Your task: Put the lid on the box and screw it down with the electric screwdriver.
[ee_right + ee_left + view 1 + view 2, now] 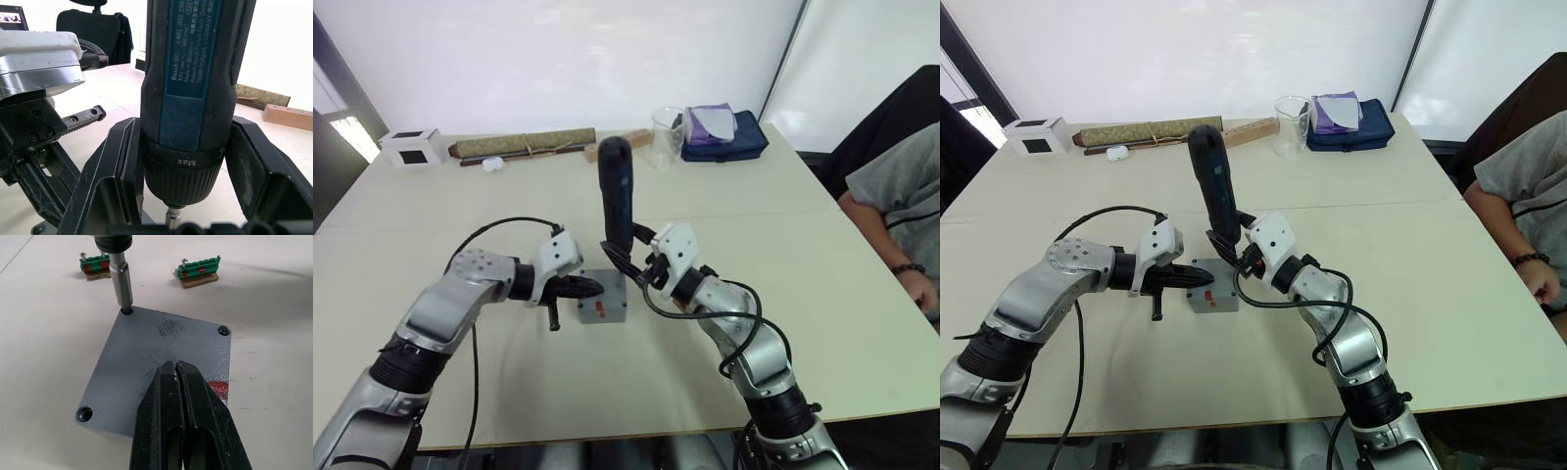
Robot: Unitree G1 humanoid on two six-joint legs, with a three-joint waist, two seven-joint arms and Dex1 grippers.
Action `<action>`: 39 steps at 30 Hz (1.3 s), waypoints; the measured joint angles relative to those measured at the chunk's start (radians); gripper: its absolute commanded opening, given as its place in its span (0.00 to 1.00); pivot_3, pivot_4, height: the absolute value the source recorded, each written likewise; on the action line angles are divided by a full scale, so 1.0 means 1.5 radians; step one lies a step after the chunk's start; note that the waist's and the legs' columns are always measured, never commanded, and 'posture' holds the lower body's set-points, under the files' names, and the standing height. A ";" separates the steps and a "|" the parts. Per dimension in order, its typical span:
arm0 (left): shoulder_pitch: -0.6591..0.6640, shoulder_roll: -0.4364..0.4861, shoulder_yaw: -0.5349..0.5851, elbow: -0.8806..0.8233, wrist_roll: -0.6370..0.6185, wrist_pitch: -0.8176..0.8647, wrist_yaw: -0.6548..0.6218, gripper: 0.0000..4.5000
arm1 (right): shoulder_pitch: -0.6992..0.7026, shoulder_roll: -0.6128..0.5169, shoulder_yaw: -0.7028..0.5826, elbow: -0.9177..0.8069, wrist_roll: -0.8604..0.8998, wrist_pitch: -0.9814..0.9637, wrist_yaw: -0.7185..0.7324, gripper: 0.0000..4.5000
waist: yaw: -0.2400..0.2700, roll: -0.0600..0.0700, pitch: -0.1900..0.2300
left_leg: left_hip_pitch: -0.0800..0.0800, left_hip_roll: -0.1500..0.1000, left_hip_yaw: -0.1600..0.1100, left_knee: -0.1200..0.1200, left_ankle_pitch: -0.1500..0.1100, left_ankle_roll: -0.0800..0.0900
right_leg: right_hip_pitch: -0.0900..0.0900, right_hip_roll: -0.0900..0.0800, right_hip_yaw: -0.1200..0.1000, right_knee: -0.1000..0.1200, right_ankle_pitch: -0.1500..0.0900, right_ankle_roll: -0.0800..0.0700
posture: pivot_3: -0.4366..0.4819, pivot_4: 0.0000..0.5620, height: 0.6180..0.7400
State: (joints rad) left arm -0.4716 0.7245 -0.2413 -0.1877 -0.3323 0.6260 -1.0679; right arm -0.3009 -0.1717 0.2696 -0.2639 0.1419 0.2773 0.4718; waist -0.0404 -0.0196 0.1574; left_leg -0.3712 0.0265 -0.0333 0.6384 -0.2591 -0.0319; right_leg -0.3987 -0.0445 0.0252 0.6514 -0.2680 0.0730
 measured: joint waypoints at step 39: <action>-0.030 -0.018 0.142 -0.049 -0.177 0.135 -0.003 0.00 | -0.274 -0.398 -0.426 -0.041 0.454 0.831 -0.053 0.48 | 0.026 -0.001 0.017 | -0.020 -0.001 0.001 -0.002 0.000 0.000 | -0.018 -0.003 0.000 -0.003 0.002 -0.001 | 0.48 0.27 1.00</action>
State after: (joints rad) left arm -0.5165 0.6975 -0.0282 -0.2615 -0.5977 0.8286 -1.0722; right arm -0.7119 -0.7688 -0.3690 -0.3256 0.8224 1.5242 0.3926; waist -0.0017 -0.0209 0.1823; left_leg -0.4008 0.0247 -0.0325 0.6351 -0.2584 -0.0323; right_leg -0.4256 -0.0488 0.0248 0.6463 -0.2652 0.0710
